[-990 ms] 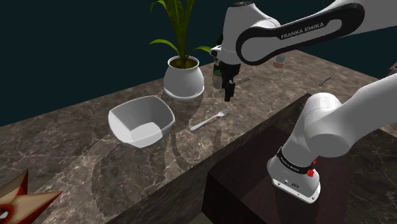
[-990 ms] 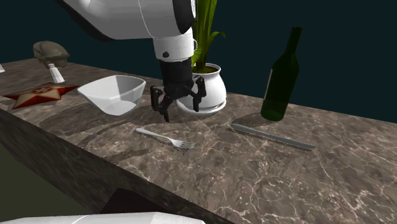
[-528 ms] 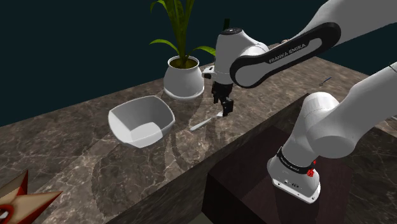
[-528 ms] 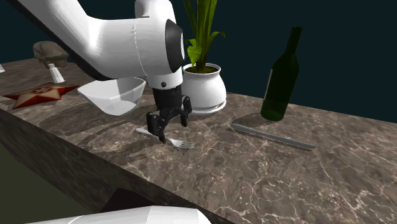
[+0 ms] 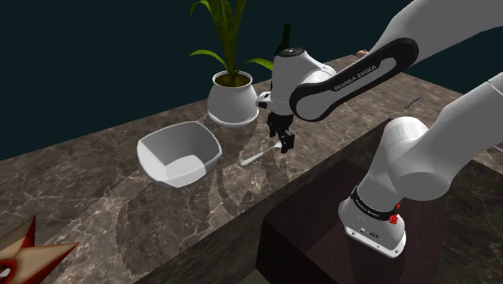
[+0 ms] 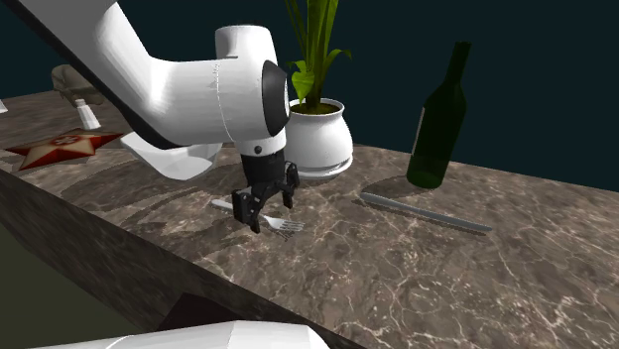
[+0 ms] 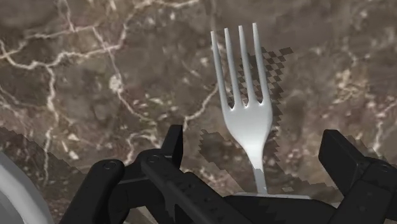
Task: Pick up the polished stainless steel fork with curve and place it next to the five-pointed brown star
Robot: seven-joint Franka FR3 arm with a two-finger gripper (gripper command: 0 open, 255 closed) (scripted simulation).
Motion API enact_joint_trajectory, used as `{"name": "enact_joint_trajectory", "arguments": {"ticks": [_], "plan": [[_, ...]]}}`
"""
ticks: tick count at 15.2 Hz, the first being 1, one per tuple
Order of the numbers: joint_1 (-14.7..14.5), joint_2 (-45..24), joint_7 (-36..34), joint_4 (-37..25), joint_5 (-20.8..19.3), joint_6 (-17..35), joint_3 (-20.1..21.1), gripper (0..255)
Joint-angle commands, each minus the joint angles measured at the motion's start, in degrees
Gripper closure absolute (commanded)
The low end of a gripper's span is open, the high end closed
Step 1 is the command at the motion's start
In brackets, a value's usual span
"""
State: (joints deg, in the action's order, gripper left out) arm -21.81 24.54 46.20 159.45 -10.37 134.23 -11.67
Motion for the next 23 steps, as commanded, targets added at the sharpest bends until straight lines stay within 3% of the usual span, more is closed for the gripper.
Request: {"name": "enact_joint_trajectory", "arguments": {"ticks": [1,5,6,15,23], "plan": [[0.00,-0.03,-0.01,0.05,0.00,0.09,0.00,0],[0.00,-0.03,-0.01,0.04,0.00,0.07,0.00,0],[0.00,-0.03,-0.01,0.04,0.00,0.07,0.00,255],[0.03,-0.03,0.01,0.05,0.01,0.09,0.03,255],[-0.02,4.87,0.29,-3.13,0.54,-7.97,0.75,255]]}}
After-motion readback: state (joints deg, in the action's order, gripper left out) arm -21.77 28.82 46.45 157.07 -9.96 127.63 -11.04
